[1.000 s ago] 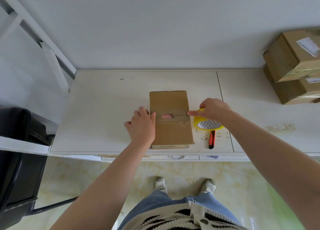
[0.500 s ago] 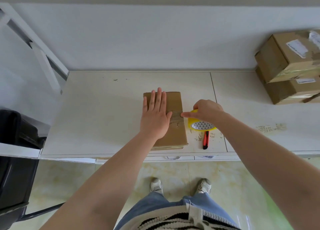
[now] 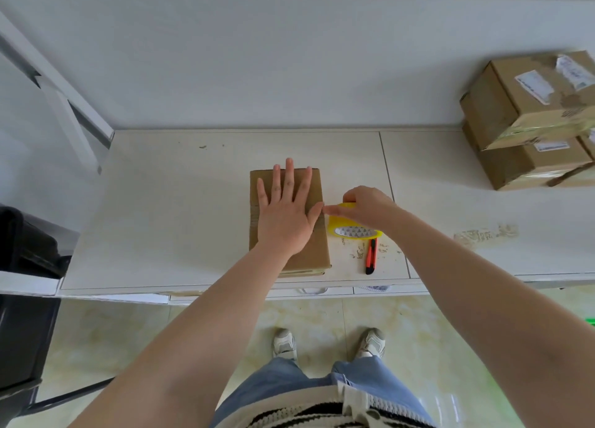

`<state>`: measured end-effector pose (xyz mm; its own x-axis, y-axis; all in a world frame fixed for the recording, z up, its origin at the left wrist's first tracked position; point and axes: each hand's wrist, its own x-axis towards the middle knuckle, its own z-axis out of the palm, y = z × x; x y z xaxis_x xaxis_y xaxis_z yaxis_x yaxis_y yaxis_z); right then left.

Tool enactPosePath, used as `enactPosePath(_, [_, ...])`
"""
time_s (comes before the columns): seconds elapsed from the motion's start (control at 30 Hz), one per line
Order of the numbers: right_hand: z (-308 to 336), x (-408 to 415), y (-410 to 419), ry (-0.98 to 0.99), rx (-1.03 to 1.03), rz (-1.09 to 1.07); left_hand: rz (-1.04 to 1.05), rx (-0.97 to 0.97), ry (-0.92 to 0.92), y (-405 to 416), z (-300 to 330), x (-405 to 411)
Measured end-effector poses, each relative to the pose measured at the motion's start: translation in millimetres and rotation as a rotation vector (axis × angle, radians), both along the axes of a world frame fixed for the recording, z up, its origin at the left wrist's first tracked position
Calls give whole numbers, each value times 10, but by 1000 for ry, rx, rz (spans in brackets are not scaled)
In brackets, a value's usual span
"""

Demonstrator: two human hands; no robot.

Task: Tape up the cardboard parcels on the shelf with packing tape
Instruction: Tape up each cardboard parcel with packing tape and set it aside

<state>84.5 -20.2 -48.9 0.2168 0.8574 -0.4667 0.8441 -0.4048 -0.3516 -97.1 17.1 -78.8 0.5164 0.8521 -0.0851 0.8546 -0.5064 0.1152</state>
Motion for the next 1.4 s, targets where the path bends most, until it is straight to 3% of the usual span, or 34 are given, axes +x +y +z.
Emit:
enactPosePath(0.1, [-72, 49, -67, 169, 61, -32, 22, 2, 16, 33, 11, -76])
enactPosePath(0.33, [-71, -57, 17, 153, 45, -44, 2, -6, 112, 64, 102, -7])
enactPosePath(0.47, [-150, -163, 43, 89, 41, -21, -53, -26, -134, 185, 184, 22])
enactPosePath(0.53, [-163, -152, 37, 91, 52, -43, -58, -21, -165, 217, 127, -9])
enactPosePath(0.77, [-87, -6, 4, 161, 43, -50, -100, 13, -22, 224, 25, -29])
enactPosePath(0.97, [-106, 61, 8, 107, 71, 21, -175, -49, 75, 304, 37, -63])
enactPosePath(1.3, [-121, 109, 45, 99, 69, 42, -172, -67, 141, 309, 116, -33])
enactPosePath(1.4, [-159, 98, 45, -69, 78, 36, -113, -83, 148, 277, 171, 11])
